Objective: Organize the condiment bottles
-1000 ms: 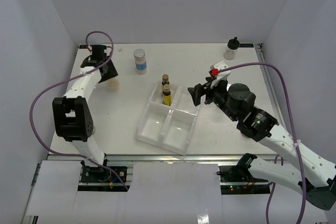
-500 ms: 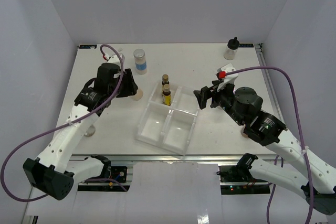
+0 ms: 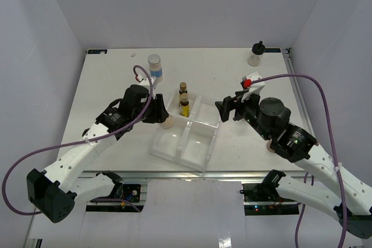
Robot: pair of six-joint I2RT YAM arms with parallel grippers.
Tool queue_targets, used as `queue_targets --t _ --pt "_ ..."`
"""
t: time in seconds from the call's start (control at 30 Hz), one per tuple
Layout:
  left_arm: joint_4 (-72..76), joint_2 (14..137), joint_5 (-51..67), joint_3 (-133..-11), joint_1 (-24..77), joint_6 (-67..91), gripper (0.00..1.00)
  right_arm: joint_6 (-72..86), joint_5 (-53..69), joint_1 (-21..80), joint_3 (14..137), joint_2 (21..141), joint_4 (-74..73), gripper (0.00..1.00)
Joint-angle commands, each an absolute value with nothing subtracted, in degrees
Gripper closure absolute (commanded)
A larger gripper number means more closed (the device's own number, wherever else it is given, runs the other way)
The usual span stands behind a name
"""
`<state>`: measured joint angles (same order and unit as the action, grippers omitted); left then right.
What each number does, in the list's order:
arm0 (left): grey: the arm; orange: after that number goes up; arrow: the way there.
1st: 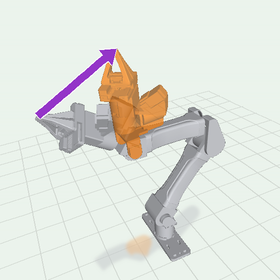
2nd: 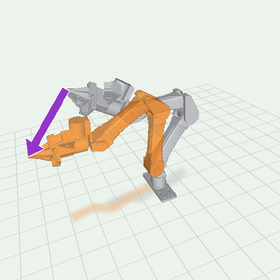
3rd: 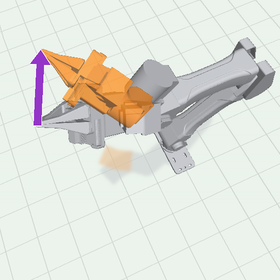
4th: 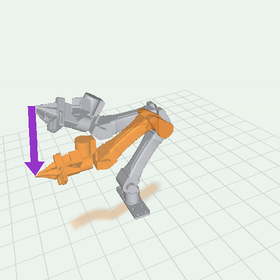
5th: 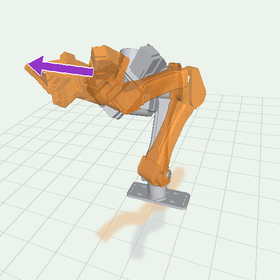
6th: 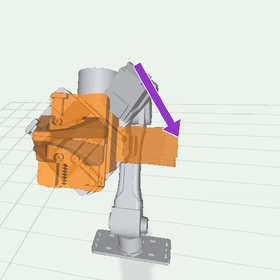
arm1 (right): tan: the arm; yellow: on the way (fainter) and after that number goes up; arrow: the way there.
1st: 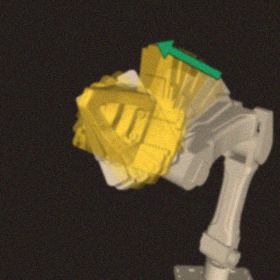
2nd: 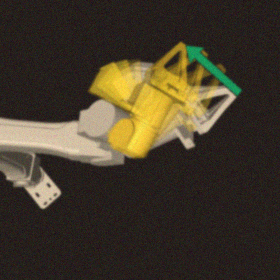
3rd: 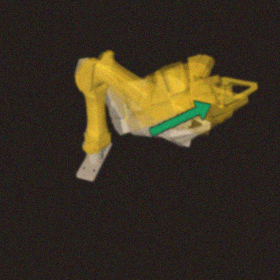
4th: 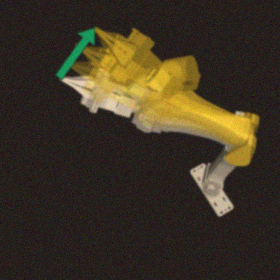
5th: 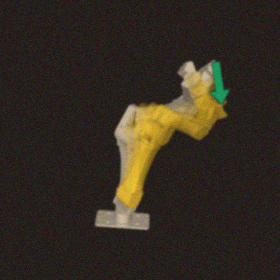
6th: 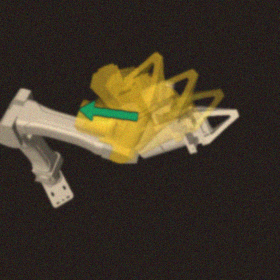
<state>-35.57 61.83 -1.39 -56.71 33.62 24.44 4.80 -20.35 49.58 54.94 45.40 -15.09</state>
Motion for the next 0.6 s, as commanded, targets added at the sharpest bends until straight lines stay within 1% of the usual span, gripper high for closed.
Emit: queue_targets --t 0.0,0.1,0.23,0.43,0.57 --pt "-31.05 64.70 -6.62 -57.05 37.81 26.29 1.00 5.54 -21.71 49.74 53.88 44.83 -13.26 0.11" --pt "-33.02 67.81 -11.80 -58.34 41.61 27.15 1.00 5.54 -21.02 49.66 53.70 45.34 -12.57 0.11" --pt "-33.22 69.31 -15.20 -57.86 43.47 28.34 1.00 5.28 -20.99 49.66 53.96 46.04 -12.14 0.11" --pt "-29.17 70.02 -15.47 -55.46 44.17 28.52 1.00 4.88 -21.14 49.66 53.65 45.66 -12.00 0.11" --pt "-27.07 72.84 -16.12 -55.28 44.54 28.67 1.00 4.57 -21.31 49.75 53.74 45.28 -12.32 0.11"
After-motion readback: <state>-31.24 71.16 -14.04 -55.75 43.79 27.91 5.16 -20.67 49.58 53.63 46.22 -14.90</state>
